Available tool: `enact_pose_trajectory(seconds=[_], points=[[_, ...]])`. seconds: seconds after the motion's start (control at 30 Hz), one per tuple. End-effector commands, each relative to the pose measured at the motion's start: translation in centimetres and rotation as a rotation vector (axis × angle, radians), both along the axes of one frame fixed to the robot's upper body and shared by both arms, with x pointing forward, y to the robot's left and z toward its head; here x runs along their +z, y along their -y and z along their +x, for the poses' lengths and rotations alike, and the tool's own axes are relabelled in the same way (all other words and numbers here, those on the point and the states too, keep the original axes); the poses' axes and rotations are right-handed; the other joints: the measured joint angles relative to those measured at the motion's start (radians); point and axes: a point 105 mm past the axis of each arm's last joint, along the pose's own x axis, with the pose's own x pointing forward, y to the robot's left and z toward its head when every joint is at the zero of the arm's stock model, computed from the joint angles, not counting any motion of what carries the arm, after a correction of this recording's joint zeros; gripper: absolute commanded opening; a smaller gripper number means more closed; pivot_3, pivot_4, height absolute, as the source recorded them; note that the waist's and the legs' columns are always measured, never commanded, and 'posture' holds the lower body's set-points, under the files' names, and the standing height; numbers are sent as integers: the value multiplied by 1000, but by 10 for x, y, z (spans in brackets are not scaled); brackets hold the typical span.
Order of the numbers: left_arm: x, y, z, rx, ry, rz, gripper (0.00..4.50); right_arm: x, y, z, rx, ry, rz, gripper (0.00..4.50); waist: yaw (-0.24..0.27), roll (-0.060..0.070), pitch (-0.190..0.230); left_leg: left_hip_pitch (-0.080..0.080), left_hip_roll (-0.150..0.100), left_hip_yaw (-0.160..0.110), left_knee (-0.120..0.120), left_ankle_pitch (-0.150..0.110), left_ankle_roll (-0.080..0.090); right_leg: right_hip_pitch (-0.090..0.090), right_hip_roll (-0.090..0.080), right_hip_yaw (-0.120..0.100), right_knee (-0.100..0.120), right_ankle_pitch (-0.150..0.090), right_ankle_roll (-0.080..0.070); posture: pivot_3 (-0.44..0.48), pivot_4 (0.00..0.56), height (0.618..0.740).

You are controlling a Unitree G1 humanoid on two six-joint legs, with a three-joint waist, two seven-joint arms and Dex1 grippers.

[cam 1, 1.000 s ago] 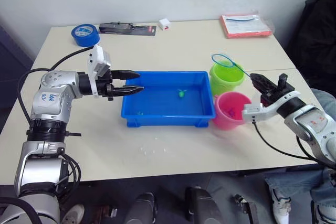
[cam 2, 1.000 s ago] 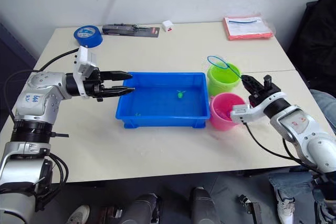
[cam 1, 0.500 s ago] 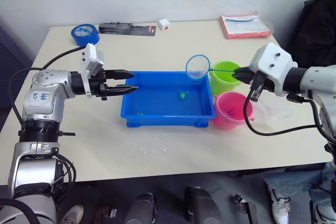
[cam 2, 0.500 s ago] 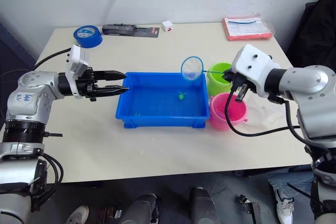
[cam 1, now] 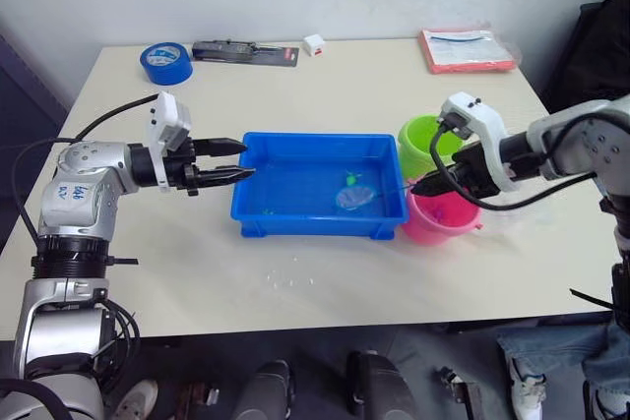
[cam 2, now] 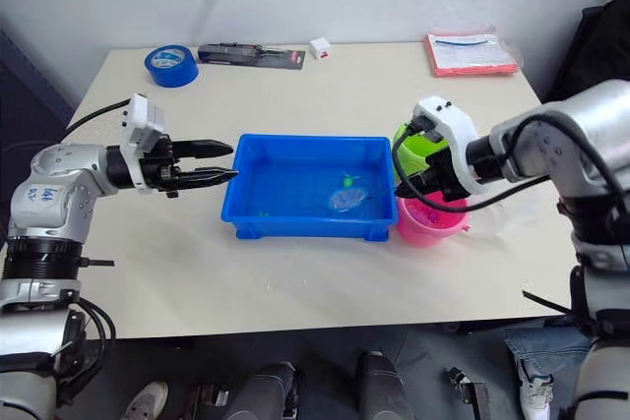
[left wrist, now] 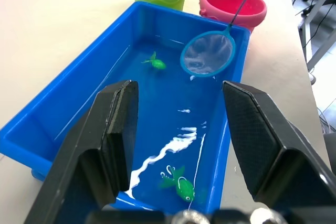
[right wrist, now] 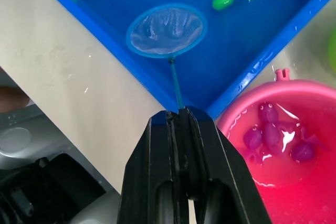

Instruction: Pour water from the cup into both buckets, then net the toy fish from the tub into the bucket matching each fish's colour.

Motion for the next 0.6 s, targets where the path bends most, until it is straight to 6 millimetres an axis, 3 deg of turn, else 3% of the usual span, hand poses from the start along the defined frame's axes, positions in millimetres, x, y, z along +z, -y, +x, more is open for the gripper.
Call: enact_pose_trajectory(seconds=[0.03,0.3,0.6], points=[[13,1,-5,-6,54,-16,2786,3,-3,4,-23,-37,2,799,0,0,0,0,0,0,0,0,0,0,0,0,0,0,0,0,150,737],[12,-2,-10,12,53,-14,2786,-21,-3,8,-98,-109,-45,799,-1,0,0,-1,0,0,0,0,0,-1,0,-1,-1,0,0,0,150,737],[15,1,-8,14,58,-12,2786,-40,-21,28,-279,46,59,799,-3,0,0,-2,0,0,1,0,0,-1,0,-1,1,0,0,0,150,737]])
